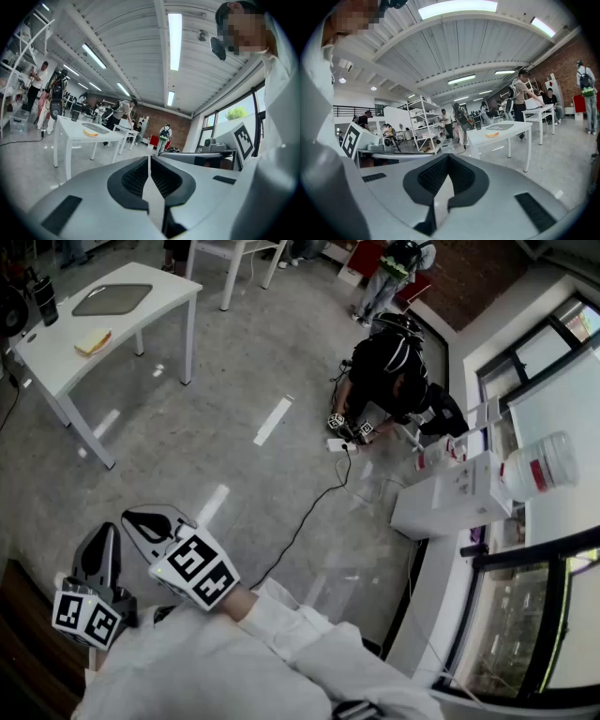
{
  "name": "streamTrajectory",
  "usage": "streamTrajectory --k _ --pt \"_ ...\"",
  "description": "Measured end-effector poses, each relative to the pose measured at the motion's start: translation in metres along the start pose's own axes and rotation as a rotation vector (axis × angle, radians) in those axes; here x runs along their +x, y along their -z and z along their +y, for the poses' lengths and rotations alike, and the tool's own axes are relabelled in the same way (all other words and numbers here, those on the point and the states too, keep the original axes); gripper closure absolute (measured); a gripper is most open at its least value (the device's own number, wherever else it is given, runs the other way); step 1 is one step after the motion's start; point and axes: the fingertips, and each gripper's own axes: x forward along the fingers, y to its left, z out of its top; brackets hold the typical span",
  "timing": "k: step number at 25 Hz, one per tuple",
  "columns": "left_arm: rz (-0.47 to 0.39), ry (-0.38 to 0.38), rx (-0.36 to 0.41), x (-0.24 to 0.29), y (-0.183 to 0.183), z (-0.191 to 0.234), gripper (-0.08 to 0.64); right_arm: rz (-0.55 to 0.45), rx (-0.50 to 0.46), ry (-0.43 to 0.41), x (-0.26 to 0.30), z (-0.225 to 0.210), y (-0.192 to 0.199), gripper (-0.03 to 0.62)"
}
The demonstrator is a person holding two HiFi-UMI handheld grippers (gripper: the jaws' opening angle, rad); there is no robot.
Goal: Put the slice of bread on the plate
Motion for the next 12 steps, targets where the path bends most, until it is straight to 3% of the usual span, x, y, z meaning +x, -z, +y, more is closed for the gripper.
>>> streamTrajectory --k 12 --pt "0.013 -0.002 0.016 0.0031 0.0037 -0.0122 0.538 0.006 -0.007 0.001 -0.0066 -0.0033 0.0008 0.58"
